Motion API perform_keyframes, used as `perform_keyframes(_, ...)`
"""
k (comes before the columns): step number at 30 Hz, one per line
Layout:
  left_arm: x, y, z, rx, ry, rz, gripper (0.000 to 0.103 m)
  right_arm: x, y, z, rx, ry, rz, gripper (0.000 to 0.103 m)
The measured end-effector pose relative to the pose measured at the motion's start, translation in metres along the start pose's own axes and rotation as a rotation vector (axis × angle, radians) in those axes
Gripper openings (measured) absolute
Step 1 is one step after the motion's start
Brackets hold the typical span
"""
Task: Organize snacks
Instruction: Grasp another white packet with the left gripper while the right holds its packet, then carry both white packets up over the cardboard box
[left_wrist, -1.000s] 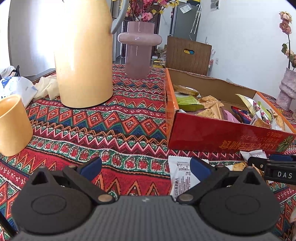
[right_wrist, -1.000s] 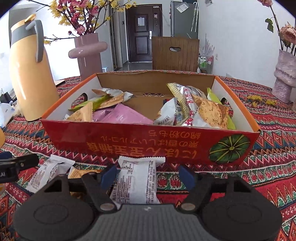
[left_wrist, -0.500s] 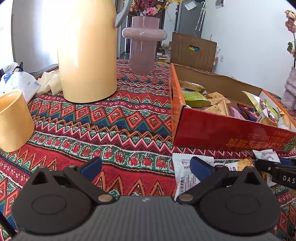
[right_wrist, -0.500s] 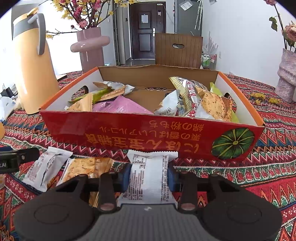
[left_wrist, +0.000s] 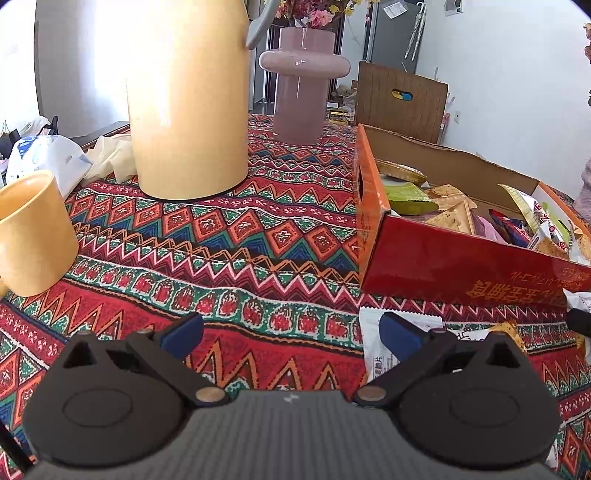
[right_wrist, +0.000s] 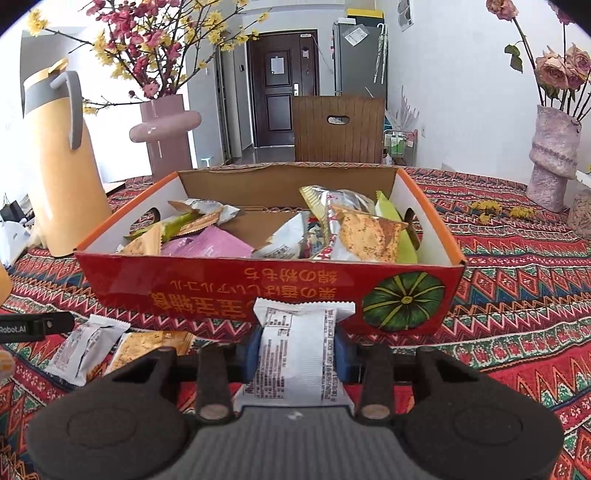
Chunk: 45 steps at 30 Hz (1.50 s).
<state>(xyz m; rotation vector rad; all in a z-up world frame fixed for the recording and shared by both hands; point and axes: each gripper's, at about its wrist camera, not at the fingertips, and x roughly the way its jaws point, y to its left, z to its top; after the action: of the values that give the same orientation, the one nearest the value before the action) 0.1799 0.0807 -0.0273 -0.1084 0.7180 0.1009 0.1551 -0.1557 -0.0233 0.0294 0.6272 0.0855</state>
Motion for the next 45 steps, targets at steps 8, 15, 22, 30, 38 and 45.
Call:
perform_keyframes(8,-0.01,-0.005,0.005,0.006,-0.012,0.012,0.103,-0.003,-0.032,0.001,0.04,-0.028,-0.036,0.038)
perform_keyframes(15,-0.014,-0.02,0.004,-0.001,0.0,-0.008,0.103,0.007,-0.037,-0.007,0.061,-0.011,0.016,0.038)
perform_keyframes(22,-0.012,-0.049,-0.005,0.058,0.032,-0.036,0.103,0.01,-0.037,-0.01,0.068,-0.01,0.059,0.038)
perform_keyframes(30,-0.003,-0.06,-0.012,0.074,0.071,-0.01,0.085,0.009,-0.035,-0.011,0.063,-0.014,0.095,0.038)
perform_keyframes(38,-0.003,-0.065,-0.012,0.09,0.058,-0.015,0.045,0.004,-0.034,-0.013,0.054,-0.028,0.099,0.038)
perform_keyframes(45,-0.011,-0.066,-0.014,0.093,0.039,-0.016,0.043,-0.002,-0.032,-0.014,0.043,-0.053,0.102,0.038)
